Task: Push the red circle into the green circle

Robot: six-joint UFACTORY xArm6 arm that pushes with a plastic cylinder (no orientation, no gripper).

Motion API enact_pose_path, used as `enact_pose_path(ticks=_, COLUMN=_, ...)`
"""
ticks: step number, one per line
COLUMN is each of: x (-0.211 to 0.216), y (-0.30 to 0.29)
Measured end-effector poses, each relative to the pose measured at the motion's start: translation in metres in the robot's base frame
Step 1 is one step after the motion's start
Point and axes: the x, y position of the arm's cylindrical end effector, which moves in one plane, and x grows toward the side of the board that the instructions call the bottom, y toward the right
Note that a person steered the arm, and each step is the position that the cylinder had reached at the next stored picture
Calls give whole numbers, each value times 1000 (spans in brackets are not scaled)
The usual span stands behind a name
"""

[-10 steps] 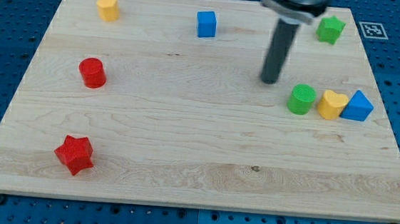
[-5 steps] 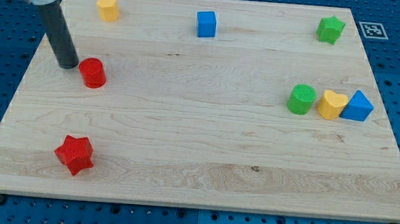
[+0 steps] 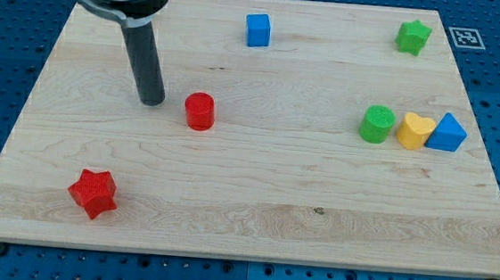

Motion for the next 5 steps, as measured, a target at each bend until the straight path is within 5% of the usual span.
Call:
enact_pose_path(ticks=3, x=15, y=162)
enact_pose_path(ticks=5, x=42, y=156)
